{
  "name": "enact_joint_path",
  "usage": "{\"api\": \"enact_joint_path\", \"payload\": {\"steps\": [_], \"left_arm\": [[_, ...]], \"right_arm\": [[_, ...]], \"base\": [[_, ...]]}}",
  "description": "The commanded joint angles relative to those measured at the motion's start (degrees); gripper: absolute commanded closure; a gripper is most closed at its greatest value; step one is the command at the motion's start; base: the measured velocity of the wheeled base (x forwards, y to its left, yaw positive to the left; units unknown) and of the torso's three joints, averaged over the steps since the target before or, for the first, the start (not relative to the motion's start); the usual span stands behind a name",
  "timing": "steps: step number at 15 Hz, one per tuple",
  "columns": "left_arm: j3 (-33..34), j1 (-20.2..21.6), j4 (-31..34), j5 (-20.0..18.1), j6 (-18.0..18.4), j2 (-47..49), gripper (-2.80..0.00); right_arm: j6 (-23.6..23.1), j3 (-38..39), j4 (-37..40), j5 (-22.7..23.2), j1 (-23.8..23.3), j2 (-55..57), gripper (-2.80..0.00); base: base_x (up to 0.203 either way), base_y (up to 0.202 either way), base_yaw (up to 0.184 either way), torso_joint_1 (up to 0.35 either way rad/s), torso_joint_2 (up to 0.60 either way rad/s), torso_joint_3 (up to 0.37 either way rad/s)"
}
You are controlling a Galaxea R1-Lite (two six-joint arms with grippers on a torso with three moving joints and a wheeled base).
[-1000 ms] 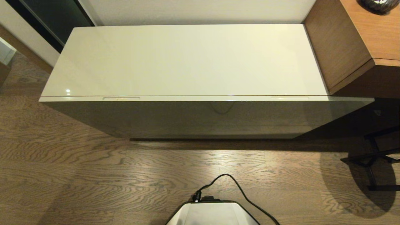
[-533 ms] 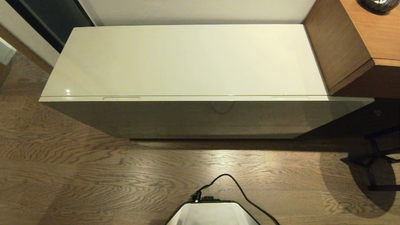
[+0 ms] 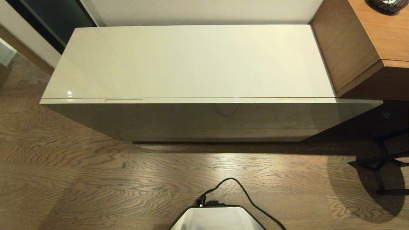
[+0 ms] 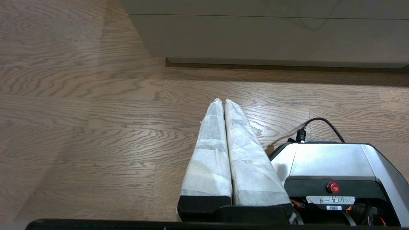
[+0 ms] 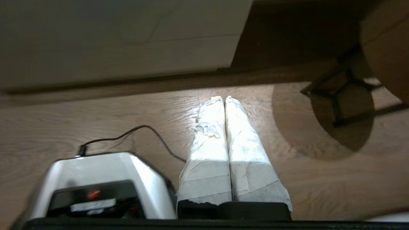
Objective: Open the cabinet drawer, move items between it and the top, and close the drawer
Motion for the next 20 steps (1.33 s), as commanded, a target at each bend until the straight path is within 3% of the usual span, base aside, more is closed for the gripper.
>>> {"api": "enact_joint_path", "payload": {"steps": [1, 3, 5, 6, 7, 10, 15, 20], "left_arm": [[0.0, 0.0, 0.0, 0.0, 0.0, 0.0, 0.00], [0.0, 0.0, 0.0, 0.0, 0.0, 0.0, 0.00], [0.0, 0.0, 0.0, 0.0, 0.0, 0.0, 0.00], [0.0, 0.1, 0.0, 0.0, 0.0, 0.0, 0.00], [0.0, 0.0, 0.0, 0.0, 0.0, 0.0, 0.00], [0.0, 0.0, 0.0, 0.0, 0.0, 0.0, 0.00], [0.0, 0.0, 0.0, 0.0, 0.0, 0.0, 0.00], [0.0, 0.0, 0.0, 0.0, 0.0, 0.0, 0.00]], "right_arm": [[-3.2, 13.8, -17.3, 1.3, 0.0, -1.4, 0.00], [-7.0, 23.2, -29.3, 5.2, 0.0, -1.4, 0.00], [-5.9, 30.4, -32.7, 7.9, 0.0, -1.4, 0.00], [-1.7, 30.6, -32.3, 7.9, 0.0, -1.4, 0.00], [-0.5, 30.1, -30.2, 7.7, 0.0, -1.4, 0.00], [-1.8, 30.2, -31.7, 7.9, 0.0, -1.4, 0.00], [1.3, 30.3, -31.7, 7.4, 0.0, -1.4, 0.00], [1.5, 30.3, -31.8, 7.4, 0.0, -1.4, 0.00]], "base": [[0.000, 0.000, 0.000, 0.000, 0.00, 0.000], [0.000, 0.000, 0.000, 0.000, 0.00, 0.000], [0.000, 0.000, 0.000, 0.000, 0.00, 0.000], [0.000, 0.000, 0.000, 0.000, 0.00, 0.000], [0.000, 0.000, 0.000, 0.000, 0.00, 0.000], [0.000, 0.000, 0.000, 0.000, 0.00, 0.000], [0.000, 0.000, 0.000, 0.000, 0.00, 0.000], [0.000, 0.000, 0.000, 0.000, 0.00, 0.000]]}}
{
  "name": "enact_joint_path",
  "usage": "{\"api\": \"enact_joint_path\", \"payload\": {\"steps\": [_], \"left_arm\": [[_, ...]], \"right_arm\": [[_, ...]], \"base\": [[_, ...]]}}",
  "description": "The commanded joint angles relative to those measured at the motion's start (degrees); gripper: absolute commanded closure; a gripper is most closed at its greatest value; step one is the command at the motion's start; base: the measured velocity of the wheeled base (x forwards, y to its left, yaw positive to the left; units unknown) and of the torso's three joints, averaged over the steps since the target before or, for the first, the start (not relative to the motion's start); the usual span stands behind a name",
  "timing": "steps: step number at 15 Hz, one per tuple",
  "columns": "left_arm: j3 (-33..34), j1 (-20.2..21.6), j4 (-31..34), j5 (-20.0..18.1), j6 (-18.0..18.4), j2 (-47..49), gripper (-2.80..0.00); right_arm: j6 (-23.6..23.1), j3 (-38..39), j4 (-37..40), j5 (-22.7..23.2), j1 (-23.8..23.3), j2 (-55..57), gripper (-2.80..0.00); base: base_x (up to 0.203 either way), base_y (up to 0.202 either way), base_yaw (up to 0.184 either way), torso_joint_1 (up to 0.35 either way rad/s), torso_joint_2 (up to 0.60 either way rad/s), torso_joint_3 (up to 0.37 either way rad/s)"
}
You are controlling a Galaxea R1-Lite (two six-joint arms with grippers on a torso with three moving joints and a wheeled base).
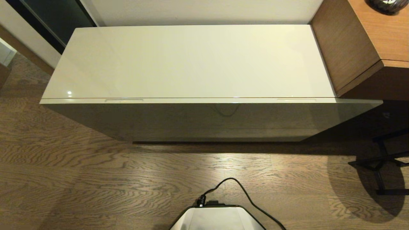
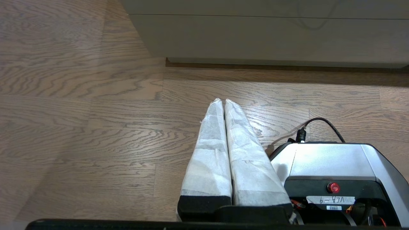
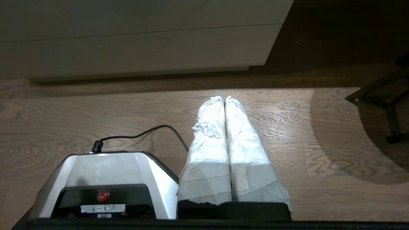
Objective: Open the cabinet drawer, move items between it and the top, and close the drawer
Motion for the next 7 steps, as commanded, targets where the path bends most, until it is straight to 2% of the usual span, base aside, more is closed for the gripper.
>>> {"api": "enact_joint_path", "payload": {"steps": [1, 7], "left_arm": [[0.0, 0.0, 0.0, 0.0, 0.0, 0.0, 0.00], [0.0, 0.0, 0.0, 0.0, 0.0, 0.0, 0.00]], "right_arm": [[0.0, 0.2, -0.1, 0.0, 0.0, -1.4, 0.00], [-0.3, 0.2, -0.1, 0.1, 0.0, -1.4, 0.00]], "base": [[0.000, 0.000, 0.000, 0.000, 0.00, 0.000], [0.000, 0.000, 0.000, 0.000, 0.00, 0.000]]}}
